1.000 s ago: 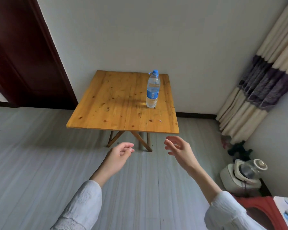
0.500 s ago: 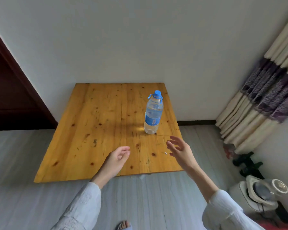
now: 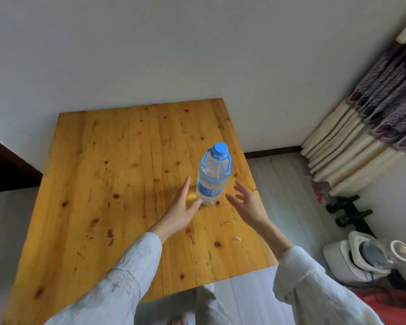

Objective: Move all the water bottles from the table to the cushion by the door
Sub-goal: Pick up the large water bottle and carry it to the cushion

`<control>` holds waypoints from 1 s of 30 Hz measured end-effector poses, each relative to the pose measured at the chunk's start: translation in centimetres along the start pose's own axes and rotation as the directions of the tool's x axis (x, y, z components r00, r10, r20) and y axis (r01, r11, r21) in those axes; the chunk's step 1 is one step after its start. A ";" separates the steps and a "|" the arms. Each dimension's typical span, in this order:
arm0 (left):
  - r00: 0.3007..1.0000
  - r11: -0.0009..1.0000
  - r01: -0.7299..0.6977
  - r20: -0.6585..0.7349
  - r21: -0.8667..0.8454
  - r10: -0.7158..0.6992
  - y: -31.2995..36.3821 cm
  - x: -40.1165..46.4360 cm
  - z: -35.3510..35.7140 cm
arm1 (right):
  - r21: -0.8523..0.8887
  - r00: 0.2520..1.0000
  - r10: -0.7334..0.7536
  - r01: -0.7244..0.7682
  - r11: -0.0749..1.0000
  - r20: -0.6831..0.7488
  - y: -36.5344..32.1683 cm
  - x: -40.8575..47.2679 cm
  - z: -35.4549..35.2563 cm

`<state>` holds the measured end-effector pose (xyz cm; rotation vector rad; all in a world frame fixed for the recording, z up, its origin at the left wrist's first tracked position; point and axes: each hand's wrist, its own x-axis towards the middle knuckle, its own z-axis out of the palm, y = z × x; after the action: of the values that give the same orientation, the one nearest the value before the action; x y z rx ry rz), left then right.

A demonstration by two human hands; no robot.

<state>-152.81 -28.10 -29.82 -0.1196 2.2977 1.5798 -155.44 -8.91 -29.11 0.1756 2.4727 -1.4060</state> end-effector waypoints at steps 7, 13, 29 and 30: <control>0.997 0.997 0.065 0.048 -0.042 -0.063 0.8 7.2 0.3 | 0.056 0.984 -0.128 0.122 0.991 0.126 0.9 5.9 -0.2; 0.998 0.978 0.054 0.027 -0.203 -0.049 1.6 10.5 -0.1 | 0.168 0.967 -0.128 0.091 0.981 0.219 0.6 9.8 -1.1; 0.994 0.955 0.068 -0.057 -0.289 -0.088 1.3 16.5 0.4 | 0.413 0.979 -0.066 -0.019 0.910 0.191 0.2 15.6 0.4; 0.995 0.958 0.064 -0.058 -0.279 -0.084 1.2 16.1 0.6 | 0.414 0.982 -0.061 -0.020 0.910 0.181 0.4 15.0 0.3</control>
<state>-168.09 -25.06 -34.23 -0.3307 2.0805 1.8765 -169.56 -9.55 -34.21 0.0960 2.0028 -1.8502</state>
